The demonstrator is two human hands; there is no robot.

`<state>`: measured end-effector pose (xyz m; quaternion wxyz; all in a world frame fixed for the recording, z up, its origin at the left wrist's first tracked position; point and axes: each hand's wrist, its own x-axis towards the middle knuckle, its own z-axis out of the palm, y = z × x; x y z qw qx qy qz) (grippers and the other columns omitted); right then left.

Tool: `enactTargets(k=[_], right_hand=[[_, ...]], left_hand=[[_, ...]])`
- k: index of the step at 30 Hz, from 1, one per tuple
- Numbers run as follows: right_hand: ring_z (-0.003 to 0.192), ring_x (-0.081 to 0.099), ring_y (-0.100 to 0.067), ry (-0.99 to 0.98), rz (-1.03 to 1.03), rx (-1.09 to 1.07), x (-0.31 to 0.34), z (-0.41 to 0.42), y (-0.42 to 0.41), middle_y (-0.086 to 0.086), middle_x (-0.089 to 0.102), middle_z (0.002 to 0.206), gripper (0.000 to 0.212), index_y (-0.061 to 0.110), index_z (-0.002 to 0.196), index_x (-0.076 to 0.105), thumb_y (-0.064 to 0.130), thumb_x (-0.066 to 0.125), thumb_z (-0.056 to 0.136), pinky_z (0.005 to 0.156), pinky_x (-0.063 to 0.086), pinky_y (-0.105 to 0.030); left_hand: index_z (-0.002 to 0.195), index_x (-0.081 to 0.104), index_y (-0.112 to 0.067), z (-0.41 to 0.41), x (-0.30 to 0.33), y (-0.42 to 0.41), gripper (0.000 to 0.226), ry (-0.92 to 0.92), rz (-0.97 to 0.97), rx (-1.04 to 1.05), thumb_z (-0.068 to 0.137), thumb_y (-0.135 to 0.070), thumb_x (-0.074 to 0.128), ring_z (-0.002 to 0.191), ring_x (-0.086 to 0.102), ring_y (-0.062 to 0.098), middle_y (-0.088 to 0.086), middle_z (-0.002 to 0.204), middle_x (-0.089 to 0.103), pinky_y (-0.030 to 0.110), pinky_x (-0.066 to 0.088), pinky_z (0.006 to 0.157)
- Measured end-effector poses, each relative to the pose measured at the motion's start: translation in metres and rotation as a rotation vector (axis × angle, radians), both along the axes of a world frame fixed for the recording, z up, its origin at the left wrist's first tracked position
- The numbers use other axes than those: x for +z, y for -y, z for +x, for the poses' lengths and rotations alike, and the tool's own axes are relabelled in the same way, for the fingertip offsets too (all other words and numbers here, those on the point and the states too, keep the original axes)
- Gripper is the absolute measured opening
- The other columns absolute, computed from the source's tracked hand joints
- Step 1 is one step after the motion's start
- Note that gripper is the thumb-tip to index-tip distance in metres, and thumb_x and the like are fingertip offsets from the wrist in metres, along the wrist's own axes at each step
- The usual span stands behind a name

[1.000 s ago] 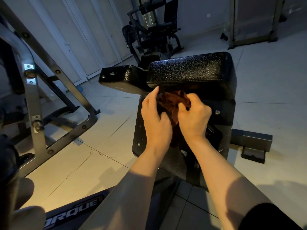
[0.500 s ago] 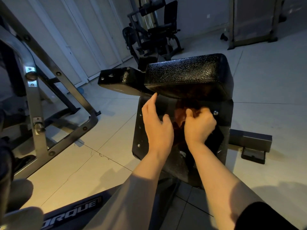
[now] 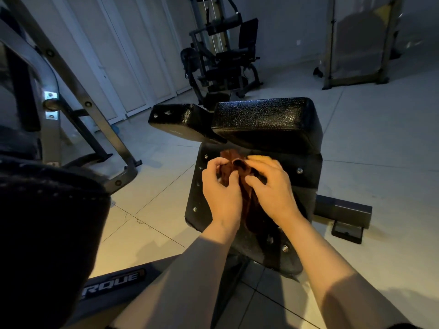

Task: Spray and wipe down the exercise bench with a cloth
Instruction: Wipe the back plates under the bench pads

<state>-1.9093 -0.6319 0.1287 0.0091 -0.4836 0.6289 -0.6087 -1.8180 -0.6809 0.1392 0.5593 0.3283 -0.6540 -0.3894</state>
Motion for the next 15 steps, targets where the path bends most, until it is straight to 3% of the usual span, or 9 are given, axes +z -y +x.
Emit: enactTargets(k=[3,5,10,15], right_hand=[[0.113,0.050,-0.025,-0.341,-0.097,-0.430,-0.014,-0.012,-0.015,-0.013,0.059,0.120,0.029,0.006,0.116,0.067,0.013,0.061,0.088,0.091,0.041,-0.029],[0.110,0.048,-0.032,-0.465,-0.113,-0.587,-0.021,-0.022,-0.022,-0.019,0.057,0.119,0.029,0.003,0.115,0.064,0.010,0.059,0.087,0.088,0.041,-0.038],[0.108,0.044,-0.032,-0.561,-0.101,-0.625,-0.020,-0.037,-0.021,-0.021,0.052,0.117,0.038,0.001,0.119,0.056,0.009,0.060,0.083,0.088,0.040,-0.041],[0.102,0.045,-0.031,-0.591,-0.145,-0.614,-0.027,-0.050,-0.012,-0.014,0.044,0.115,0.038,0.003,0.117,0.052,0.012,0.061,0.082,0.081,0.044,-0.040]], left_hand=[[0.106,0.053,-0.026,-0.012,0.002,-0.011,0.028,0.014,-0.198,0.110,0.087,-0.007,0.058,0.101,0.053,0.012,0.000,0.111,0.047,0.040,0.051,0.086],[0.111,0.052,-0.023,-0.025,0.001,-0.015,0.031,0.010,-0.286,0.124,0.087,-0.003,0.059,0.106,0.051,0.011,0.000,0.116,0.042,0.042,0.052,0.086],[0.111,0.056,-0.023,-0.058,-0.007,-0.007,0.028,-0.014,-0.325,0.115,0.088,-0.011,0.065,0.115,0.047,0.015,-0.003,0.122,0.037,0.044,0.052,0.092],[0.112,0.058,-0.013,-0.082,-0.013,0.004,0.025,-0.056,-0.378,0.237,0.087,-0.011,0.065,0.110,0.051,0.020,0.004,0.119,0.045,0.042,0.050,0.093]])
